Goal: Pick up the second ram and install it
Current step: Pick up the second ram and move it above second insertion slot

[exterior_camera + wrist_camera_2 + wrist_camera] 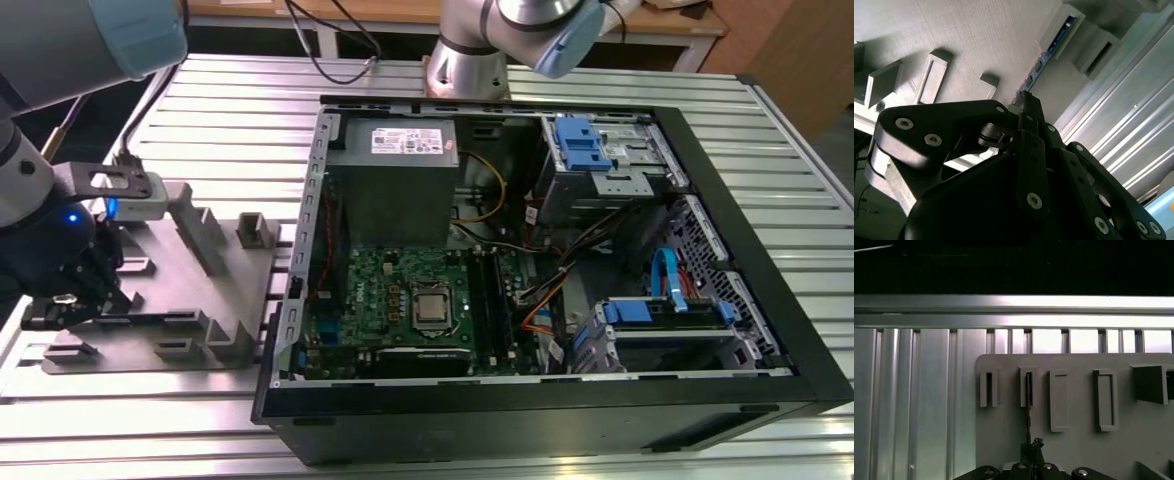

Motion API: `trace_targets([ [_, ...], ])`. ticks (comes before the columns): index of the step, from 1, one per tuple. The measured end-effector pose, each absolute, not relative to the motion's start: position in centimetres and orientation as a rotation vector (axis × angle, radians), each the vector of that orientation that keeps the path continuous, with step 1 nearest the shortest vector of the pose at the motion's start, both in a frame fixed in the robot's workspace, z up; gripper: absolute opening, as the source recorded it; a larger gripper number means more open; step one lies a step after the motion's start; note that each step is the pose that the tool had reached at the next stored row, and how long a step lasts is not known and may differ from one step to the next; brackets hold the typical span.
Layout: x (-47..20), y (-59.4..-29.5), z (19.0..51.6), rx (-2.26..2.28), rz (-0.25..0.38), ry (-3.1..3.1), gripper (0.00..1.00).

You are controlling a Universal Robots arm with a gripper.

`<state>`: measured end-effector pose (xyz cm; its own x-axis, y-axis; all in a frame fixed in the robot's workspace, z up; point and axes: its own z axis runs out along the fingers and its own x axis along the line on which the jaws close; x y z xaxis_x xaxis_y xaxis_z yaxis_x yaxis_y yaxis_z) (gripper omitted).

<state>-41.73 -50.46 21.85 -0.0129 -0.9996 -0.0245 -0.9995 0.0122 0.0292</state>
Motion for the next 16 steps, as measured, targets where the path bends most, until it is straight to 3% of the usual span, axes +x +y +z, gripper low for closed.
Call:
trace_targets([
  [12, -41.82, -50.45, 21.53, 2.205, -0.059, -2.233, 0.08],
  [14, -41.81, -50.45, 21.53, 2.205, -0.059, -2.233, 0.13],
  [16, -41.82, -50.45, 21.54, 2.205, -0.059, -2.233, 0.27],
])
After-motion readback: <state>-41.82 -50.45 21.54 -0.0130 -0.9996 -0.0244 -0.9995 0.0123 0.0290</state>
